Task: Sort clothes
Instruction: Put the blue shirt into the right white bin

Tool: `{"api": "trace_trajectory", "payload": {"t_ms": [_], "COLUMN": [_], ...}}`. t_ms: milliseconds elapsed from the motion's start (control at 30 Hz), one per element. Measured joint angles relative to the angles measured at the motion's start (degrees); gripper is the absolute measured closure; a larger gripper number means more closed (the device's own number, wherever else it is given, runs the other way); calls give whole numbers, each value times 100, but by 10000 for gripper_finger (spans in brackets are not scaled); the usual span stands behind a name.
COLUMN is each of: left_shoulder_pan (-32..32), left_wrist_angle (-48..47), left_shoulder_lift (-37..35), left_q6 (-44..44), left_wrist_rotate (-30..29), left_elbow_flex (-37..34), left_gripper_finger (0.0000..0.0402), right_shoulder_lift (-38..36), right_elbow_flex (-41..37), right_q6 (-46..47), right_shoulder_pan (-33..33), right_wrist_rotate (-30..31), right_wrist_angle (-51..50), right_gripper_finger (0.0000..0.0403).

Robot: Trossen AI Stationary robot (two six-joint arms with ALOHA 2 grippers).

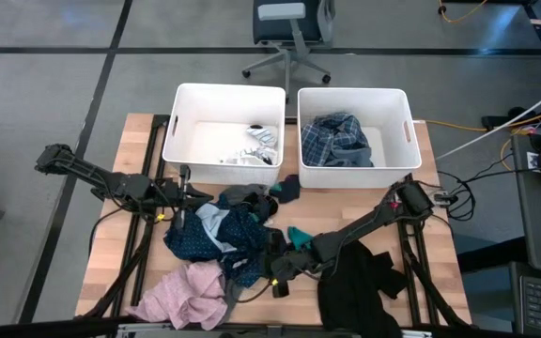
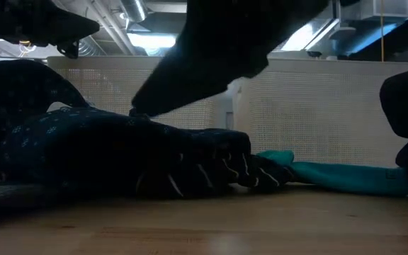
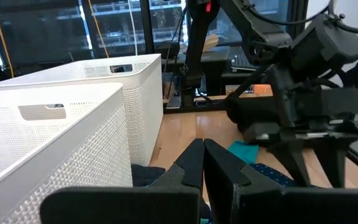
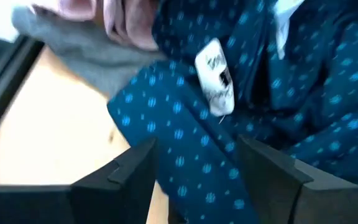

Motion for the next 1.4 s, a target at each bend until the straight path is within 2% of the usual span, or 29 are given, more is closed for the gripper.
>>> {"api": "trace_trajectory", "payload": {"t_ms": [400,500,700,767,900,1000,1400], "left_shoulder_pan": [2,2,1,1,1,2,0], "left_wrist_angle": [-4,-4,-4,-7,-5,-6,0], "left_shoulder_lift": [0,0,-1,0,0,0,-2], "left_q6": [0,0,0,0,-2,-1,0], "left_wrist_rotate": [-11,-11,-11,-11,-11,-10,-9], "left_elbow_flex": [0,0,0,0,0,0,0], "left_gripper_finger": [400,400,400,400,400,400,400], "right_shoulder_lift": [304,303,303,303,222,-53,-1543], "right_elbow_flex": [-2,-2,-2,-2,-2,-2,2], "right_q6": [-27,-24,-18,-26,-26,-40,-167], "right_shoulder_pan": [-165,-232,-337,-337,-313,-273,-162], "right_wrist_rotate": [138,90,-164,-163,-157,-17,1472], "right_wrist_angle": [-179,-146,-474,-555,-646,-744,-1646], "right_gripper_finger": [193,231,369,392,383,397,401]}}
